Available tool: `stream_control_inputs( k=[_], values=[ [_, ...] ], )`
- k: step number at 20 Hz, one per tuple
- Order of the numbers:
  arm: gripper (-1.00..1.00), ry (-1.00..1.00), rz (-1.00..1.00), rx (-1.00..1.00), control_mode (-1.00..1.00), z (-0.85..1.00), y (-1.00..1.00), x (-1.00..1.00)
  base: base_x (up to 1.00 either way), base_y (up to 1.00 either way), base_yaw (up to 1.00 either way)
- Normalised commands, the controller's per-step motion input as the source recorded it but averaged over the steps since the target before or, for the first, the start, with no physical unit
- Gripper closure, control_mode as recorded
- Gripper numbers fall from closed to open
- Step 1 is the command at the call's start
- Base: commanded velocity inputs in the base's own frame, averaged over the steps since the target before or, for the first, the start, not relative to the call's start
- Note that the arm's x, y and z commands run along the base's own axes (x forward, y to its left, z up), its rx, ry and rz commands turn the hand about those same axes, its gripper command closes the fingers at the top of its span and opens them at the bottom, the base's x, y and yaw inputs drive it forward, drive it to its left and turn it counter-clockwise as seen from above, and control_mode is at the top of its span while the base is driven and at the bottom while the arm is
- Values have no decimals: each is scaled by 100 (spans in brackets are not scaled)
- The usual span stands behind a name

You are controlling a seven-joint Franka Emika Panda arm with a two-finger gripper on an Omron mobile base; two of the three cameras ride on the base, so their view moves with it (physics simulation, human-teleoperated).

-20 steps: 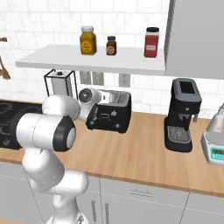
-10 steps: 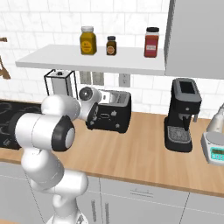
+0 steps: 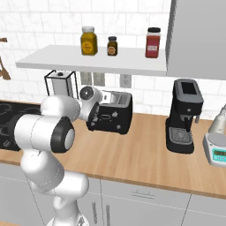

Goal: Start the toaster. Once the lever pops up, take the bread to the plate on the dining counter.

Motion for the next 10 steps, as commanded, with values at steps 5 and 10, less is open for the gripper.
stream_control_inputs(
  k=[5,10],
  values=[
    [-100,1,0,0,-100,-2,11,0,0,0,0],
    [-100,0,0,0,-100,-1,0,1,0,0,0]
  ],
)
